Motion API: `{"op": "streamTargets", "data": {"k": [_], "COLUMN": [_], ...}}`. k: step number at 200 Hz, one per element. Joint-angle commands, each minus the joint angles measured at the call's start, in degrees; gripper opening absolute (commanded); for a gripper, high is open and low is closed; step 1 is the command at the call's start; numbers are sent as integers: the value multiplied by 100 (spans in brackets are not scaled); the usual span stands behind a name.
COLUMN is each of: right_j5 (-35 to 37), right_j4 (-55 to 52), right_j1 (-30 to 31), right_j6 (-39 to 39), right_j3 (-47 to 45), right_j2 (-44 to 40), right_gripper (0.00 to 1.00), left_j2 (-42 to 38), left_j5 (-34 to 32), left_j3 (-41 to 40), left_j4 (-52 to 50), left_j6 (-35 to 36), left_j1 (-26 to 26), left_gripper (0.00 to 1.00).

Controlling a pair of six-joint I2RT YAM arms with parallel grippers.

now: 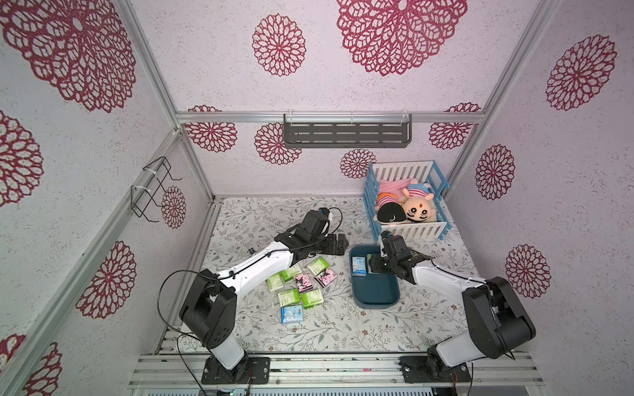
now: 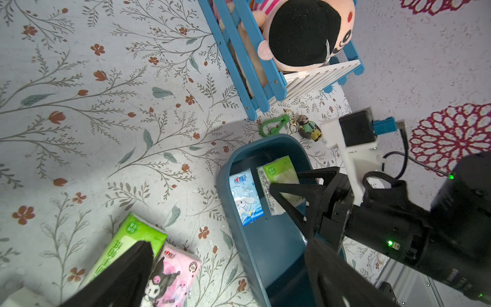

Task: Put the pocket tissues into the storage box
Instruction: Place the pocket tissues in the storage box.

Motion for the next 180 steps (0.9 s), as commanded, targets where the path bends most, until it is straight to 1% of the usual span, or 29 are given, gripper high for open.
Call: {"op": "streamTargets", "data": {"k": [1,27,65,109,153,165,180], "right_j5": [65,17,-131,-162,-92,-68,-50], "right_j4": [348,447,552,483,251,189,145], "right_j1": [-29,-23,-27,-29,-12,38,145], "right_j6": [-117,-99,-21,-27,-51,-84,-161], "right_j3": [112,108,111,169,332,409,507], "right_j2": [112,226,283,274,-106,-275,-430], "right_gripper": [48,49,56,67,70,71,74], "left_j2": [-131,-160,-144,-161,-246,-337,-493], "left_j5": [-91,-124,-162,-186,-313,-319,9], "left_j3": [6,-8,-8,-6,-34,-116,-431], "left_j4": [85,83,45,27,-22,41,472], "left_j6": [20,27,51,54,107,-68,-435], "left_j1": [-52,-56,-57,-61,-48,41,345], "left_gripper": [97,97,97,97,97,97,97]}}
